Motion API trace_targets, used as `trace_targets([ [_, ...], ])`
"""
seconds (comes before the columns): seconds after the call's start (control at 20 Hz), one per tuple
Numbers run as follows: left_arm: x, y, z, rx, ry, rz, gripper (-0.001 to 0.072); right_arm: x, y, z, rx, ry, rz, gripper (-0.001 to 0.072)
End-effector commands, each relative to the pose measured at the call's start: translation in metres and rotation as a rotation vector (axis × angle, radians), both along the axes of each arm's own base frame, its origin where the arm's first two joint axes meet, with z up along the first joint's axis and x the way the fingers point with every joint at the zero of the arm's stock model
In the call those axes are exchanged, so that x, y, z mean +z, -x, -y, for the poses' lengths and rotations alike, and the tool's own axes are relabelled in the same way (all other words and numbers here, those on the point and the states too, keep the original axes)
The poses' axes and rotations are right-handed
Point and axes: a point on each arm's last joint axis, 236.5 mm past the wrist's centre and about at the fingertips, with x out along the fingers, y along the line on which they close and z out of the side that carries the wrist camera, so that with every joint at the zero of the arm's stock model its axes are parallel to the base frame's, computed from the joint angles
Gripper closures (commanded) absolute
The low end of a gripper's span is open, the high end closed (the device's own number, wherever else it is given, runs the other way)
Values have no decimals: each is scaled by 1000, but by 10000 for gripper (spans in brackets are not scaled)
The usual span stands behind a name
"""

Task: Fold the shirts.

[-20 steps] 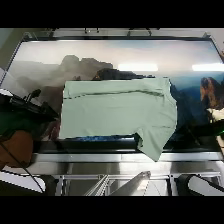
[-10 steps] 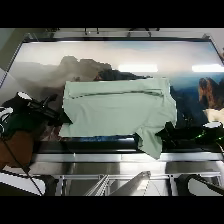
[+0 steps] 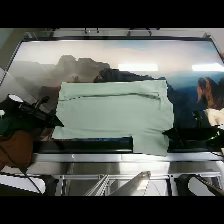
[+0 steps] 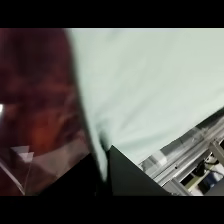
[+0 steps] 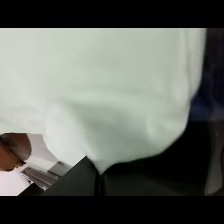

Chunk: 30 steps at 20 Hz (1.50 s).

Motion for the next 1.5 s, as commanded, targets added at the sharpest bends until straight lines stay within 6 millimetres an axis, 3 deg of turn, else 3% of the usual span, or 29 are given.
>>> trace_targets([
  [0.0,40,-24,-4,134,148,84,684,47,-36,3,-27,-48,146,691],
  [0.1,68,-45,-1,172,230,144,684,85,-83,-3,-42,-83,305,691],
  [0.15,81,-58,0,182,252,188,684,93,-103,-7,-34,-75,345,691],
  [0.3,108,-112,-1,185,202,363,684,88,-162,-16,15,-34,378,691],
  [0.45,119,-166,4,164,149,464,682,64,-218,-7,11,-15,374,691],
  [0.6,106,-216,10,165,127,505,683,30,-258,6,-4,9,367,691],
  [0.7,88,-240,17,174,130,488,684,6,-274,11,-2,35,372,691],
  [0.8,63,-253,22,198,141,428,685,-13,-280,9,17,44,369,690],
  [0.9,42,-257,24,200,158,374,679,-18,-281,7,49,54,402,682],
  [0.95,37,-254,25,180,172,354,465,-16,-280,6,66,56,417,655],
  [1.0,36,-249,25,158,187,333,288,-9,-279,7,90,53,442,441],
  [1.05,38,-246,21,155,194,327,121,3,-276,11,125,43,478,291],
  [1.1,45,-244,14,155,196,330,-11,15,-271,22,164,50,497,233],
  [1.2,63,-244,-9,183,185,359,-12,21,-263,62,190,136,465,59],
  [1.25,74,-243,-21,198,178,379,-11,13,-255,81,194,186,410,59],
  [1.3,85,-242,-31,208,172,396,27,-1,-242,94,204,224,331,59],
  [1.35,97,-239,-38,211,169,411,153,-16,-229,99,220,236,250,59],
  [1.4,108,-237,-40,205,167,422,388,-27,-217,92,251,206,197,59],
  [1.45,118,-234,-38,191,168,434,710,-33,-211,76,279,152,170,60],
])
